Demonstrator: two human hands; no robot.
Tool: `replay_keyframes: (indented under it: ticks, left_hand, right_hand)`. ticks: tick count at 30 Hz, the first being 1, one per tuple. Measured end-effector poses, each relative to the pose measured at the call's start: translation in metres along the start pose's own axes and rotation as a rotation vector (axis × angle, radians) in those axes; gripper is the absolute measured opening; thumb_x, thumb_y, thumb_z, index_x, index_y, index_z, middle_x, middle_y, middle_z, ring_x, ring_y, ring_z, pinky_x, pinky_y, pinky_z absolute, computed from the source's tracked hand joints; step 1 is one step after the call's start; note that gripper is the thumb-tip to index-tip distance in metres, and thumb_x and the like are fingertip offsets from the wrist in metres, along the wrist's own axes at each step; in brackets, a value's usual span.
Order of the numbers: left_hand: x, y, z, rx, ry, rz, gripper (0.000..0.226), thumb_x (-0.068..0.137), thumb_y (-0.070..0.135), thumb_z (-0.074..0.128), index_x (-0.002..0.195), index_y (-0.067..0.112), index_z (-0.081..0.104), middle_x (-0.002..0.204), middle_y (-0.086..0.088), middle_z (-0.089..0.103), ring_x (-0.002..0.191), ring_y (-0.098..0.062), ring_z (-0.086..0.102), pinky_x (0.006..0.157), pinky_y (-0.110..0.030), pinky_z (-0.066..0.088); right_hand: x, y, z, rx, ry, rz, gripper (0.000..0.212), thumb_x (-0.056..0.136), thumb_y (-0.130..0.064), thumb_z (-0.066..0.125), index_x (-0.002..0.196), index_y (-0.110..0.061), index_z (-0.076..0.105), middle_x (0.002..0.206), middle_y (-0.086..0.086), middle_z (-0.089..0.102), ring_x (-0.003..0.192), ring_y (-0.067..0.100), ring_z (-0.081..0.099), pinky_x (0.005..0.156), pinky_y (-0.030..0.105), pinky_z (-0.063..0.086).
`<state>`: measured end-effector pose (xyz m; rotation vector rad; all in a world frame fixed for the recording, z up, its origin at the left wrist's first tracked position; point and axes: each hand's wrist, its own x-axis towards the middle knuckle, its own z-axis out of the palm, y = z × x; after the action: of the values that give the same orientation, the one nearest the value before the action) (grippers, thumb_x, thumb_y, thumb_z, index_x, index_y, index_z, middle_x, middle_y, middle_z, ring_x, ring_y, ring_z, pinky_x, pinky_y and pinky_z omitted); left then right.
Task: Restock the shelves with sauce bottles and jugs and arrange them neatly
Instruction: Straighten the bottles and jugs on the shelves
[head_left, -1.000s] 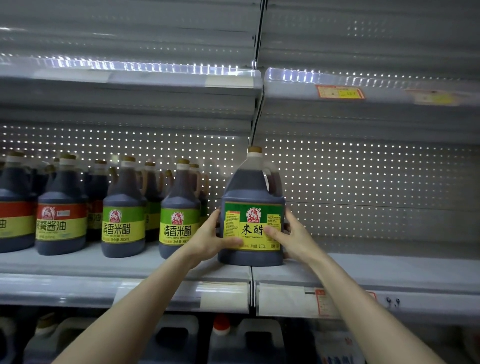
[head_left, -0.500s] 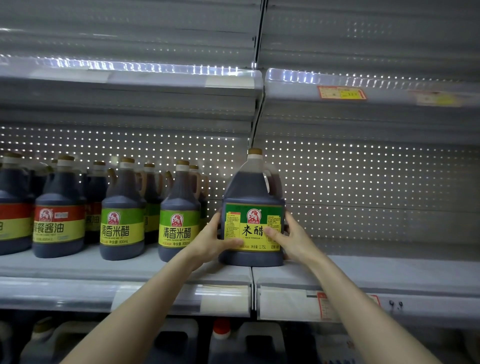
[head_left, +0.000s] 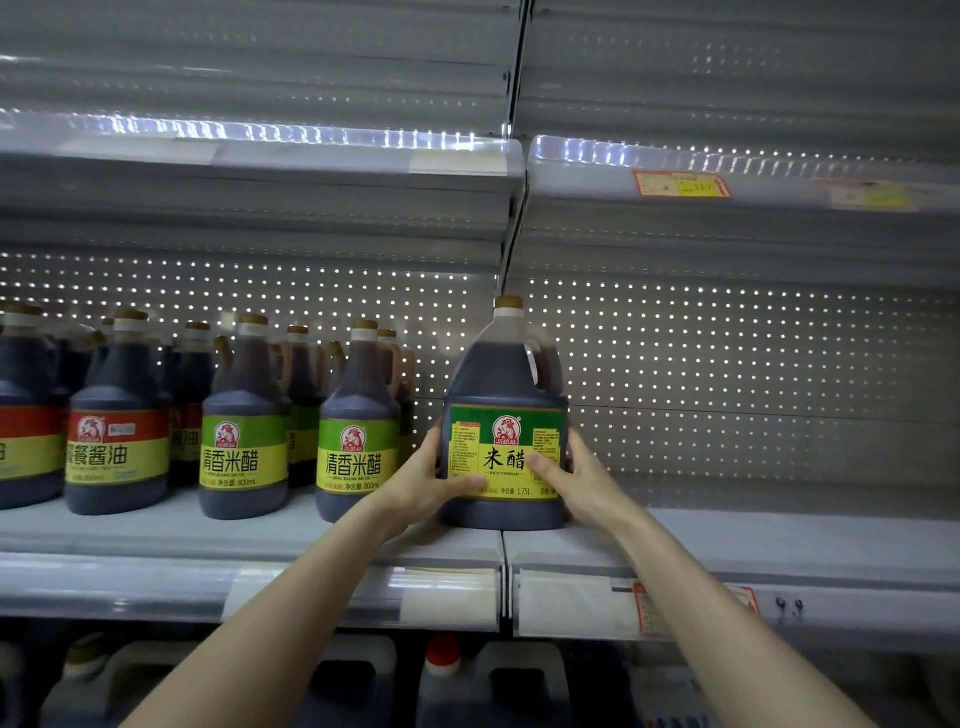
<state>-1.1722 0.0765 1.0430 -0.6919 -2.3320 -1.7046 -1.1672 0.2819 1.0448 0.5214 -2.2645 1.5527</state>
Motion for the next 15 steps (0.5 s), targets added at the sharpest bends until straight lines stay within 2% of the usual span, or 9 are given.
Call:
replay_keyframes:
  ticks: [5,10,13,15]
  left_hand:
    - [-0.0005,-0.0024,-0.0005,0.011,0.003,-0.007,0.057,0.085,0.008,0.069,0.130,0.023,0.037,0.114,0.004,0.065,0.098,-0.001,0.060,0.087,-0.022,0.048]
    - [-0.0012,-0.0034,0.0005,-0.007,0.004,-0.005,0.056,0.084,0.007,0.069,0.128,0.023,0.038,0.112,0.007,0.065,0.095,0.003,0.060,0.073,-0.013,0.051]
    - [-0.0008,-0.0029,0.0000,-0.025,0.018,0.003,0.055,0.084,0.004,0.069,0.127,0.023,0.039,0.109,0.008,0.065,0.091,0.004,0.062,0.071,-0.012,0.052]
    - [-0.0013,-0.0028,-0.0009,-0.028,0.019,0.004,0.057,0.084,0.004,0.069,0.130,0.020,0.039,0.111,0.006,0.066,0.093,0.003,0.062,0.071,-0.012,0.051]
  right_hand:
    - [-0.0029,-0.0009,0.0009,0.003,-0.011,0.021,0.044,0.093,-0.035,0.057,0.133,-0.024,0.041,0.118,-0.009,0.058,0.107,0.009,0.055,0.092,0.026,0.043]
    - [-0.0029,0.0010,-0.0012,0.010,-0.005,0.032,0.036,0.093,-0.033,0.059,0.125,-0.025,0.044,0.105,-0.016,0.057,0.092,-0.001,0.054,0.083,0.019,0.044]
    - [-0.0007,-0.0005,-0.0017,0.022,0.002,0.027,0.032,0.092,-0.032,0.060,0.120,-0.029,0.045,0.098,-0.023,0.057,0.087,-0.009,0.054,0.069,0.012,0.046]
    - [-0.0008,-0.0005,-0.0013,0.030,0.008,0.024,0.032,0.091,-0.033,0.062,0.118,-0.030,0.045,0.098,-0.023,0.058,0.088,-0.007,0.055,0.070,0.012,0.046]
